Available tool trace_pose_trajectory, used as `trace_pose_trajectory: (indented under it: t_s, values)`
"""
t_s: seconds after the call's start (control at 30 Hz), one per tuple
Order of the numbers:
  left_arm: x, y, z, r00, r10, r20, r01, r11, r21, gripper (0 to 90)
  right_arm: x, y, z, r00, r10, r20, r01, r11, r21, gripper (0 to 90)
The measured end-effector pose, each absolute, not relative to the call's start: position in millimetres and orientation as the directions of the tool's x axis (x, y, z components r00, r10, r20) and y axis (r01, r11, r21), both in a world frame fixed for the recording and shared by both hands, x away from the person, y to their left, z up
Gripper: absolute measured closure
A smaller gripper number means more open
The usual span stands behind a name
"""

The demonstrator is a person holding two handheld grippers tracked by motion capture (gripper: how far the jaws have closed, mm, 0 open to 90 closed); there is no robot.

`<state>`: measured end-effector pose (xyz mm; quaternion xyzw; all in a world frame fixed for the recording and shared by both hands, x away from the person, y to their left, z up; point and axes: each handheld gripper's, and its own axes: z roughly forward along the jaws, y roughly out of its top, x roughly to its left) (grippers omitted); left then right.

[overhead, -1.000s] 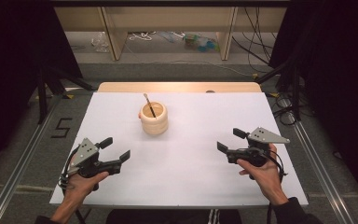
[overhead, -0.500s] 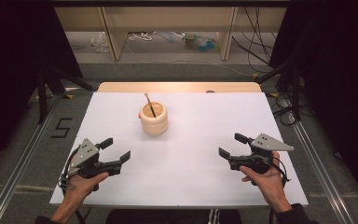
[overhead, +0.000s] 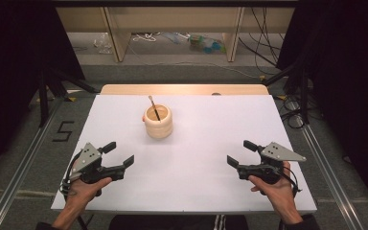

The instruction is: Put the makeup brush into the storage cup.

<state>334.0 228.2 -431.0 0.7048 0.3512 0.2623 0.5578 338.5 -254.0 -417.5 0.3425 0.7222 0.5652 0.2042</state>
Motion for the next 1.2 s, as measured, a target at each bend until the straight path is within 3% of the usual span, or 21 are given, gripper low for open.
trace_pose_trajectory:
  t_s: [1.2]
  values:
    - [333,227,-431,0.618,0.786,-0.02,0.196,-0.13,0.972,16.4,327,-254,-422,-0.687,0.725,0.057,0.241,0.153,0.958,16.1]
